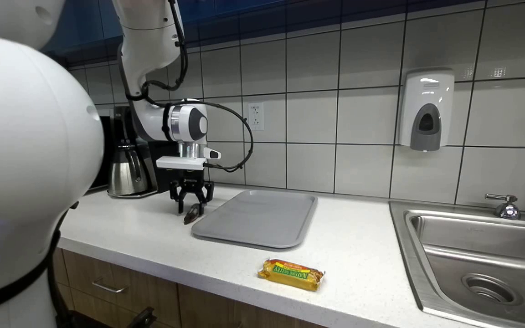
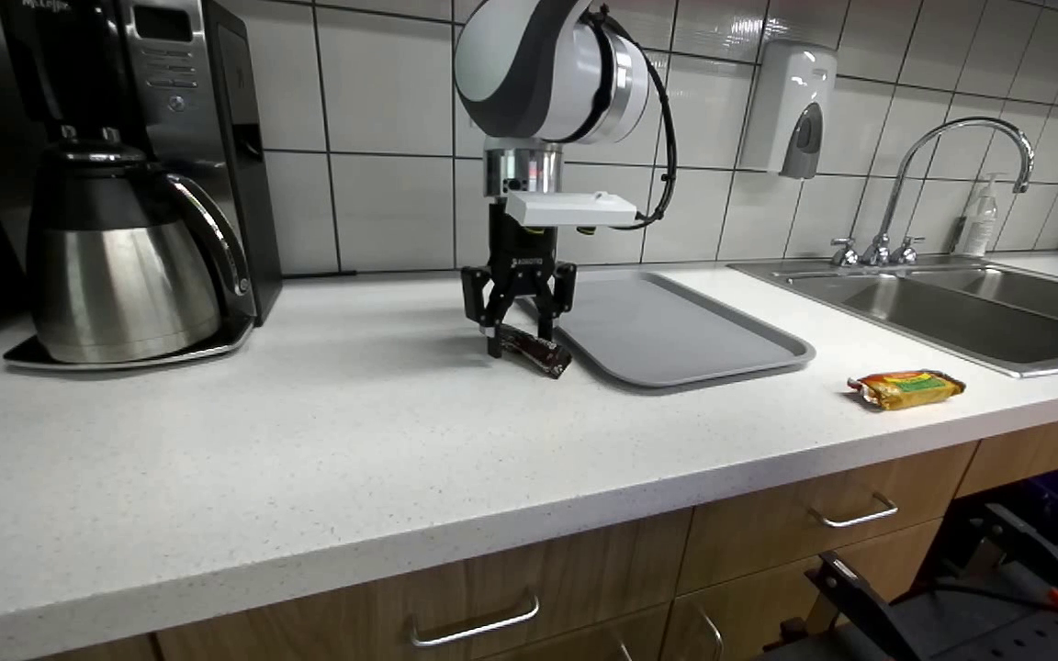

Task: Put the packets on the grey tray.

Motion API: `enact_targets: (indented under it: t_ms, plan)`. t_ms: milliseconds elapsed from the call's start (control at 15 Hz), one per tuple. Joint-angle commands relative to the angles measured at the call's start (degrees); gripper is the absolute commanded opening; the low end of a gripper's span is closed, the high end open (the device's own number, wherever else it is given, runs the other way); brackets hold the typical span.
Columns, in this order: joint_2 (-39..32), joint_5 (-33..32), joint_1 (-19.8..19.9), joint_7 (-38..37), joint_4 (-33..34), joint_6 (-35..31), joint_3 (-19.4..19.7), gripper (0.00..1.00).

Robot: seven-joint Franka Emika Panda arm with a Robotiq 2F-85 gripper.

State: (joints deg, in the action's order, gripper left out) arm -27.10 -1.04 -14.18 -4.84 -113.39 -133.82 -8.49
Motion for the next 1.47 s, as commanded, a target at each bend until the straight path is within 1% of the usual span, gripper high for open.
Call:
enact_targets:
  t_ms: [0,333,467,733,1067,1400]
  plan:
    - [-0.38,-0.34,0.27,0.97,1.26,1.03,-0.24,0.42]
    - [-0.53,-0.21,0.43,1.36,1.21,1.07,-0.31,0.03]
    - [-0.55,-0.27,0.43,1.29,1.22,1.06,-0.24,0.06]
    - [0.46,0.1,0.48,0.57,1.0,1.38,-0.17,0.05]
    - [4.55,2.1,1.23,0.58,0.64,3.62,-0.71,0.06]
    - [7.55,2.85,2.66,0.01,0.92,4.93,0.47,0.06]
